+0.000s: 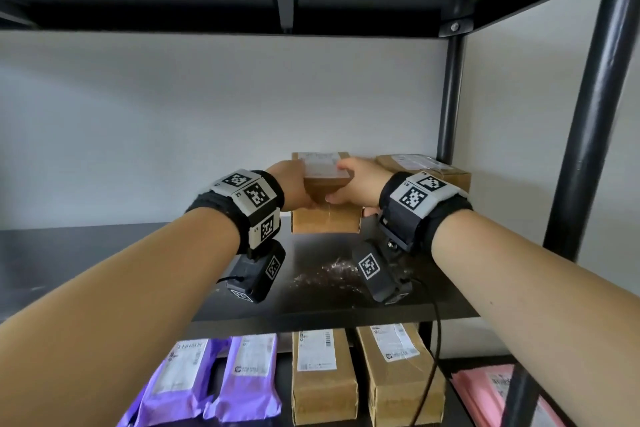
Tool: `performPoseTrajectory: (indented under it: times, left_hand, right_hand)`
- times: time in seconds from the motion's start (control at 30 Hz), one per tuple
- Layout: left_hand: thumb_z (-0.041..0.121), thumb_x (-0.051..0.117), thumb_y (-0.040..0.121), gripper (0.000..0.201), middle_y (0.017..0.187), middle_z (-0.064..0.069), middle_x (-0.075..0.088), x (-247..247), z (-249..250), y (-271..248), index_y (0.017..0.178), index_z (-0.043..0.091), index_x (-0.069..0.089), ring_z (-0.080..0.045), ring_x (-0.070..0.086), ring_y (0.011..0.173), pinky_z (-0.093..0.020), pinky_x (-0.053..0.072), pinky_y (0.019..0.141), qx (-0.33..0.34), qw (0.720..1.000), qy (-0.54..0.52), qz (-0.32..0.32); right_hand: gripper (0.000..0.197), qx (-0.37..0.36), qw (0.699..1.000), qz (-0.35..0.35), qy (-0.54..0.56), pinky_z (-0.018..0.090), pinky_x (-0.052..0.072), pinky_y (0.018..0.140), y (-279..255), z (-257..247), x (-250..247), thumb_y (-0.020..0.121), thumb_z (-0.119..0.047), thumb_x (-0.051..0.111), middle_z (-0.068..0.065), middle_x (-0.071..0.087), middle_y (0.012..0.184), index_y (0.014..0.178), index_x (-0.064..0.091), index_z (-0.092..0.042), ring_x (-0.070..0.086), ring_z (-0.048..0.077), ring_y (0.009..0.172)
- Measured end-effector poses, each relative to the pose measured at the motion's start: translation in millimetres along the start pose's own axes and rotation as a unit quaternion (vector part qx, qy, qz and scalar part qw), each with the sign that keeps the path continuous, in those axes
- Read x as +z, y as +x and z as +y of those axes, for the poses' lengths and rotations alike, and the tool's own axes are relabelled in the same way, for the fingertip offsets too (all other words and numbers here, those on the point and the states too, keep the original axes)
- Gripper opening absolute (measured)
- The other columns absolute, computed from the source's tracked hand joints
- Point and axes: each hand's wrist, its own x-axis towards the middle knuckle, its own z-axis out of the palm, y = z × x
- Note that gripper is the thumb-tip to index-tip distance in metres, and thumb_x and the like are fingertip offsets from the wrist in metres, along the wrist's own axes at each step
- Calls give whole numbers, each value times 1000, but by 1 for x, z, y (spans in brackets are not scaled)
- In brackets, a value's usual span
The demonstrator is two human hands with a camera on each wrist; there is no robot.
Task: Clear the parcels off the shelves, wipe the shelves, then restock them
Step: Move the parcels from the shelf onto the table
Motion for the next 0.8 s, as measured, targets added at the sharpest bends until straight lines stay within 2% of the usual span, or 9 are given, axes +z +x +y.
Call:
performPoseTrajectory:
  times: [0.07,0.1,0.3,0.43,0.57,0.63,0.67,0.73,0.8]
  left_hand:
    - [21,65,87,50,124,-10,56,-7,7,-17,130,7,44,-20,54,106,-21,37,78,-9,1000,-19,21]
    - [20,63,88,50,125,-10,55,-11,11,-26,131,7,42,-20,53,105,-21,36,77,-15,999,-32,33]
    - [25,63,85,56,123,-13,56,-14,50,-83,132,10,37,-27,55,107,-27,42,80,-32,989,-65,128]
    - [20,59,88,61,125,-13,57,-3,86,-126,141,11,29,-29,56,110,-27,42,82,-41,978,-87,186]
    - [20,62,86,72,127,-9,54,19,113,-167,146,15,22,-24,56,110,-22,39,81,-54,965,-136,216]
    - [25,66,81,75,126,2,52,31,124,-185,144,20,24,-14,55,108,-21,44,86,-48,958,-183,215]
    - [29,68,77,79,128,4,52,37,128,-194,143,23,25,-13,56,109,-26,48,90,-40,955,-202,215]
    - [42,66,67,87,128,3,53,48,133,-209,142,30,24,-14,57,110,-35,53,90,-31,951,-222,213]
    - [51,62,63,92,130,1,51,57,136,-222,143,33,20,-15,57,110,-37,54,90,-34,955,-214,201]
  right_hand:
    - [73,-29,999,11,30,30,48,90,-13,-4,-4,82,-22,71,5,49,135,144,32,-15,52,24,117]
    - [73,-44,998,20,43,32,46,95,-21,-6,-7,81,-22,71,4,50,135,143,33,-16,52,23,117]
    - [71,-118,983,78,115,31,42,99,-85,4,-23,81,-21,71,2,51,133,142,35,-17,50,21,120]
    - [71,-160,969,104,154,21,39,92,-138,20,-31,81,-20,70,3,50,136,143,34,-16,49,18,121]
    - [65,-181,959,116,185,12,34,86,-186,37,-34,84,-25,68,-1,50,135,141,38,-16,45,5,113]
    - [55,-183,955,131,195,0,32,80,-206,46,-34,88,-26,63,-1,50,134,138,42,-15,42,0,110]
    - [50,-185,952,141,199,-6,30,76,-214,51,-32,91,-24,60,-1,50,134,137,44,-14,41,0,111]
    - [42,-192,947,156,206,-8,26,78,-230,60,-28,93,-19,57,1,50,134,133,47,-12,41,2,116]
    - [40,-195,946,153,208,-9,23,79,-243,67,-22,93,-15,56,2,50,134,131,48,-12,39,2,117]
